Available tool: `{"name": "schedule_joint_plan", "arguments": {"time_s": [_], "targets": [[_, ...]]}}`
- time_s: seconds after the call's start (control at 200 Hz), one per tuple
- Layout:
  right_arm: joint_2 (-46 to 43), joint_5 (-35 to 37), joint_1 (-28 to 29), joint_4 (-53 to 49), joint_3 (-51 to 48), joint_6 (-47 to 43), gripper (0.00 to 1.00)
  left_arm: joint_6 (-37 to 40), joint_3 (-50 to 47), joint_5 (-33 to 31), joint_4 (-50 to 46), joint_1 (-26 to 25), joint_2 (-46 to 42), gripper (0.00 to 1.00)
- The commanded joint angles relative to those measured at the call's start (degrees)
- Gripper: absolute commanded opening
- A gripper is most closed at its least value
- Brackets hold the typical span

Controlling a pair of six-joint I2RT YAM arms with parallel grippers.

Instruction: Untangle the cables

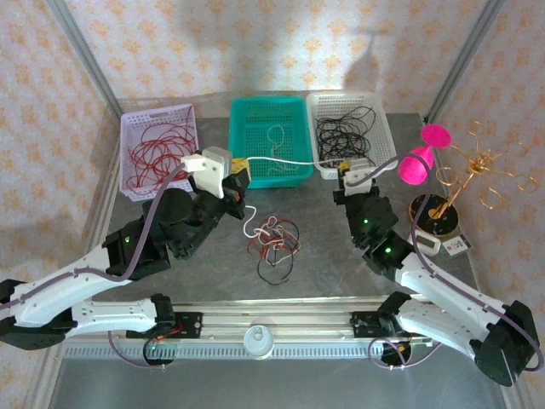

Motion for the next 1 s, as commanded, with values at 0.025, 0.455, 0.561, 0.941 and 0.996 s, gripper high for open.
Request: {"name": "schedule_joint_plan", "arguments": {"time_s": [0.025, 0.455, 0.561, 0.941, 0.996], "targets": [[-2.9, 9.96, -0.26, 5.15, -2.02, -1.29, 0.34, 1.19, 3.64, -2.43, -0.23, -0.28, 0.1, 0.0], [-7.56, -3.66, -2.41, -9.94, -3.38, 18.61, 0.45, 0.18, 13.02, -2.61, -5.16, 10.6, 7.39, 0.0], [-7.73, -8.27, -2.46, -12.9, -2.99, 22.16, 0.45, 2.02, 15.58, -3.26, -4.04, 14.15, 10.53, 0.0], [-8.83, -18.54, -2.46, -22.75, -0.86, 26.92, 0.44, 2.67, 28.59, 13.37, 4.81, 29.32, 25.17, 0.0], [-9.16, -19.9, -2.46, -22.98, -1.05, 28.08, 0.43, 2.78, 31.3, 15.1, 5.55, 30.84, 27.91, 0.0]]}}
